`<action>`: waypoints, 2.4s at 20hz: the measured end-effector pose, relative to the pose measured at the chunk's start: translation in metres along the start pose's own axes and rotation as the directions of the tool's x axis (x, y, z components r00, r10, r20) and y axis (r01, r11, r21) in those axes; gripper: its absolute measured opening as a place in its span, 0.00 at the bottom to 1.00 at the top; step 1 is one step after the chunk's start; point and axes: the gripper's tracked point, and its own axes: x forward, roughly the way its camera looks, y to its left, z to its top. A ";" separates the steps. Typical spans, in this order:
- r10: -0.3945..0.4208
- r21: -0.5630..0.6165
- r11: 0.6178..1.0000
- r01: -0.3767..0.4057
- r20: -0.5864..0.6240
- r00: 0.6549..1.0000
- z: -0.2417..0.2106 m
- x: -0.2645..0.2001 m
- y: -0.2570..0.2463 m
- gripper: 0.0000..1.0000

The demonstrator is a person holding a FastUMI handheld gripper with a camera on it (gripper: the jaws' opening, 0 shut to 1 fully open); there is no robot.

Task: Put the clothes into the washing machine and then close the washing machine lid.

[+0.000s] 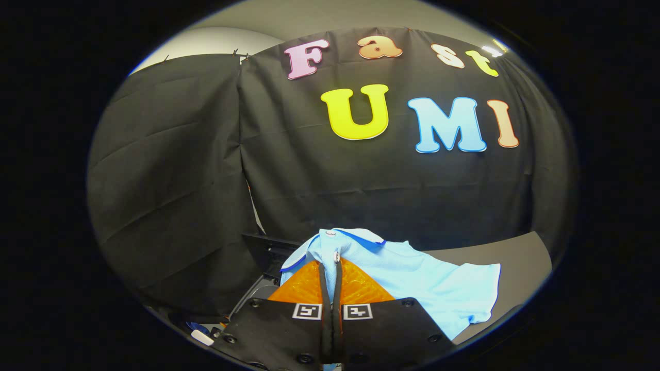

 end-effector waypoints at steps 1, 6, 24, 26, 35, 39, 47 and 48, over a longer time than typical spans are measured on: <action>0.008 -0.002 1.000 -0.008 -0.005 1.000 0.000 0.003 0.007 0.01; 0.052 -0.011 0.999 -0.053 -0.018 0.998 -0.005 0.014 0.042 0.01; 0.102 -0.010 0.994 -0.104 -0.138 0.985 -0.068 0.073 0.114 0.01; 0.109 -0.004 0.994 -0.111 -0.152 0.982 -0.078 0.080 0.121 0.01; 0.042 -0.046 0.997 -0.055 -0.255 0.966 -0.153 0.113 0.123 0.01; 0.010 -0.046 0.999 -0.024 -0.285 0.958 -0.180 0.124 0.120 0.01; -0.057 -0.051 0.998 0.042 -0.347 0.936 -0.225 0.147 0.120 0.02; -0.059 -0.052 0.998 0.044 -0.356 0.933 -0.229 0.149 0.121 0.02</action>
